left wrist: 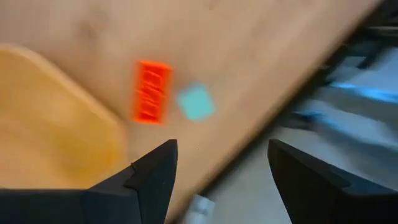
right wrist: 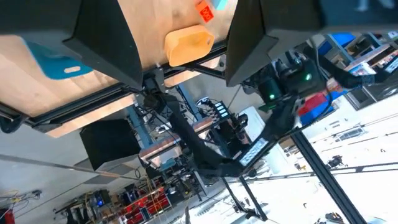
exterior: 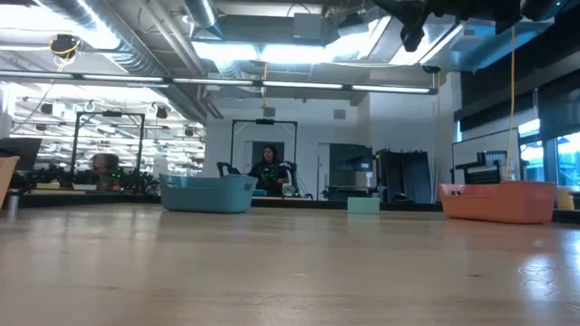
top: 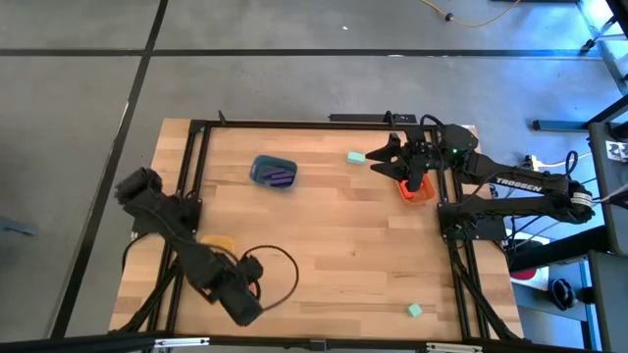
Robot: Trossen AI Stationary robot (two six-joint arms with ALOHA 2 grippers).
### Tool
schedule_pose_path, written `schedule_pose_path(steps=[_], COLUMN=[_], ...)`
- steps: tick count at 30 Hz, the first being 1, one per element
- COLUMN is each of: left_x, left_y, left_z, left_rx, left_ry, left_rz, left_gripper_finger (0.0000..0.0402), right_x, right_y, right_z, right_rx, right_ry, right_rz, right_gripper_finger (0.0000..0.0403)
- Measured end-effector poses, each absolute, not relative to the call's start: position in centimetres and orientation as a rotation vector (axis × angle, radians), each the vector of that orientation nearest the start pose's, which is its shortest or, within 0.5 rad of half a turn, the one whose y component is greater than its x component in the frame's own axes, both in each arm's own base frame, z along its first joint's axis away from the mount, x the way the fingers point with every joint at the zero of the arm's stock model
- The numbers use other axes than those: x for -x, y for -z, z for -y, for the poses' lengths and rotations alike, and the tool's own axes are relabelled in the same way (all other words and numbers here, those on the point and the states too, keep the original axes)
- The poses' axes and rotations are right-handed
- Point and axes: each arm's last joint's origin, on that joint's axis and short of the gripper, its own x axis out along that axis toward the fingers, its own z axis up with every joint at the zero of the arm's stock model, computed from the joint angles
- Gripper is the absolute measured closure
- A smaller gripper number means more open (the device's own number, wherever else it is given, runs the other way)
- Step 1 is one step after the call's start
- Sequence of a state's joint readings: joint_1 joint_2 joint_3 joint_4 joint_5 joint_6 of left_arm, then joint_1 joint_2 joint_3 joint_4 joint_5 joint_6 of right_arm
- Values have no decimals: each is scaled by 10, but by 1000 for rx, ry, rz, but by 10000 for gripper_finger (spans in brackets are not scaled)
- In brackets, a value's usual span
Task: Sort & place blocks by color
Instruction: Put the orange 8 stud game piece into the orange bin
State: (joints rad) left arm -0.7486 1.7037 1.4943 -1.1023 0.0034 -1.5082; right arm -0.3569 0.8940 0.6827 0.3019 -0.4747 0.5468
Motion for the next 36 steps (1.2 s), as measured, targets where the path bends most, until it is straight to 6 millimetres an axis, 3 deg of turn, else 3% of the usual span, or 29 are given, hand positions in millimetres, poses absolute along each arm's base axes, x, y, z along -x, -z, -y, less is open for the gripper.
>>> schedule_pose_path(steps=[4, 7, 12, 19, 22, 28, 36], left_x=[-250, -260, -274, -281, -287, -284, -278], left_y=[-269, -254, -223, -197, -188, -173, -164], left_z=[239, 246, 239, 213, 210, 197, 202], left_rx=[468, 373, 357, 358, 385, 412, 449], left_ry=[-411, -365, -382, -483, -433, -489, -444], left_rz=[-1388, -1402, -1508, -1545, -1525, -1587, -1628], left_gripper_finger=[159, 159, 159, 159, 159, 159, 160], right_x=[-192, -192, -192, -192, -192, -192, -192], right_y=[-325, -323, -317, -312, -312, -312, -311], right_z=[57, 57, 58, 58, 58, 58, 58], right_rx=[-535, -544, -621, -646, -646, -644, -636], right_ry=[-138, -133, -111, -91, -91, -89, -87], right_rz=[46, 32, -27, -76, -77, -81, -86], right_gripper_finger=[169, 169, 169, 169, 169, 169, 169])
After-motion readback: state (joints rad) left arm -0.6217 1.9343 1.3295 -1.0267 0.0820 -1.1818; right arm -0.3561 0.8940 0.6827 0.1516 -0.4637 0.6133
